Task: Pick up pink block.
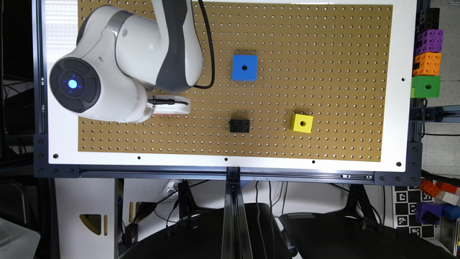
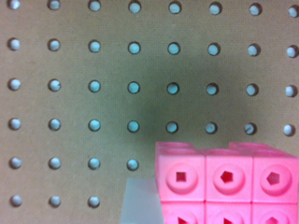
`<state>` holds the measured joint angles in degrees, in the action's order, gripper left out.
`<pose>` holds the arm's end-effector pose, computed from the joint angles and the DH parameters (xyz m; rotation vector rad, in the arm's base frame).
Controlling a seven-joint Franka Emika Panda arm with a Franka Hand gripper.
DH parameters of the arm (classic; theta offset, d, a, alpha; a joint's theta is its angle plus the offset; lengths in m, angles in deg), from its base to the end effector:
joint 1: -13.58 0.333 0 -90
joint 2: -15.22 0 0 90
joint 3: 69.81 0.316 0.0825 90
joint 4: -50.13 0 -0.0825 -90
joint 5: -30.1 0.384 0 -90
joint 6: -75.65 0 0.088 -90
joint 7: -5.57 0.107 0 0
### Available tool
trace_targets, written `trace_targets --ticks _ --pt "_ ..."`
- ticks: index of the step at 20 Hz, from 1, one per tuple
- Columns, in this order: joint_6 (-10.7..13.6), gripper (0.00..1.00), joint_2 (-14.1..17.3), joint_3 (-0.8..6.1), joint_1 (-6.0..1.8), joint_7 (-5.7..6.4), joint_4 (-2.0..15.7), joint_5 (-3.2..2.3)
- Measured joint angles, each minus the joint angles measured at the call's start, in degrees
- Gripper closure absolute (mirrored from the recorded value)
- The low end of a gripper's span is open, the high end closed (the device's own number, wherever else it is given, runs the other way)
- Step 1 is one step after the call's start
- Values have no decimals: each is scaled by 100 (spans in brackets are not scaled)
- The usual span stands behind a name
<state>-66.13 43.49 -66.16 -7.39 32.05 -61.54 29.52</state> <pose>0.5953 -0.1873 0.2279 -2.8901 1.1622 -0.0486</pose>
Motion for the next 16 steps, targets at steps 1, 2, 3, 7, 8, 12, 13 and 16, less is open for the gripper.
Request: trace_targets --ticks 1,2,3,7,8,12,13,16 --pt "120 100 -106 0 0 0 -1 0" --pt "214 100 -197 0 0 0 -2 0" --pt "304 100 -293 0 0 0 -1 0" --pt "617 100 -611 0 1 1 -1 0" --pt "692 100 -691 0 1 1 -1 0" --pt "862 100 -883 0 1 3 -2 1" --pt "891 100 -922 0 1 3 -2 1" --pt "963 100 -1004 0 2 3 -2 1"
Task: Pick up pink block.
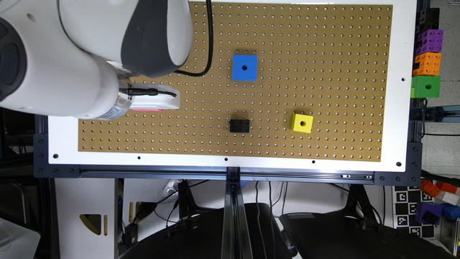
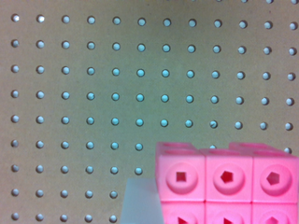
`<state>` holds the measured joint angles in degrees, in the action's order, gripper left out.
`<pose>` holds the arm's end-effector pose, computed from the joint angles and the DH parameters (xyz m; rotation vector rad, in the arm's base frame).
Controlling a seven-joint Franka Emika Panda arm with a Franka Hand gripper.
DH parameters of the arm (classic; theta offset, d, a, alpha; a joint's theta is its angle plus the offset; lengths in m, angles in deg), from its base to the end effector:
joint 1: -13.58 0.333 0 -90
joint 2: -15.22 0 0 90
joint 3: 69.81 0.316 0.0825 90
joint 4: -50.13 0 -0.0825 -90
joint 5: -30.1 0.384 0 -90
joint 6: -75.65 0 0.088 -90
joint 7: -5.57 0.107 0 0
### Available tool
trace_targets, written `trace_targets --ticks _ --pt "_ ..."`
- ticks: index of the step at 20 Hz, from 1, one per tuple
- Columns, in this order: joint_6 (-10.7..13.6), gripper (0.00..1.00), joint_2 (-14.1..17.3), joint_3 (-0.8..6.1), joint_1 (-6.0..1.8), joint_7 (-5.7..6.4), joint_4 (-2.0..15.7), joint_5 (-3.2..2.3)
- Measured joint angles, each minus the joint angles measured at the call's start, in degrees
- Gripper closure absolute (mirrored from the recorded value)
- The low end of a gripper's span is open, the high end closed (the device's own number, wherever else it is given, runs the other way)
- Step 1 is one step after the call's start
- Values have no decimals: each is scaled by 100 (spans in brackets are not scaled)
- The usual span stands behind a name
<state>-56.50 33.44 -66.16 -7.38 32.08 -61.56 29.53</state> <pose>0.5883 -0.1854 0.3212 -2.9015 1.1620 -0.0604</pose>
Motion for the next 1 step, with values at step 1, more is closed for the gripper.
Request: trace_targets --ticks 1 --pt "0 100 -2 0 0 0 0 0"
